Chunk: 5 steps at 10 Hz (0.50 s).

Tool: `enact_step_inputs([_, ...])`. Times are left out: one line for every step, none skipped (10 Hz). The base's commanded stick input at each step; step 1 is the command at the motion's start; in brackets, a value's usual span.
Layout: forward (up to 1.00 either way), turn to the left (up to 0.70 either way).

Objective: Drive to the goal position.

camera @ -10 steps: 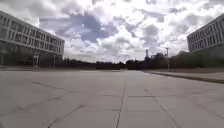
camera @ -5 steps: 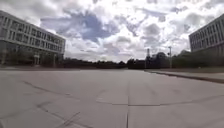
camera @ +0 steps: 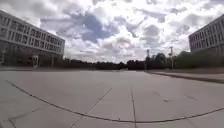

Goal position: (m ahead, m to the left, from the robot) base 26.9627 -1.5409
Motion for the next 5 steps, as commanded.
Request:
enact_step_inputs([1.0, -0.1])
enact_step_inputs([1.0, -0.1])
enact_step_inputs([1.0, -0.1])
enact_step_inputs([1.0, -0.11])
enact_step_inputs([1.0, -0.11])
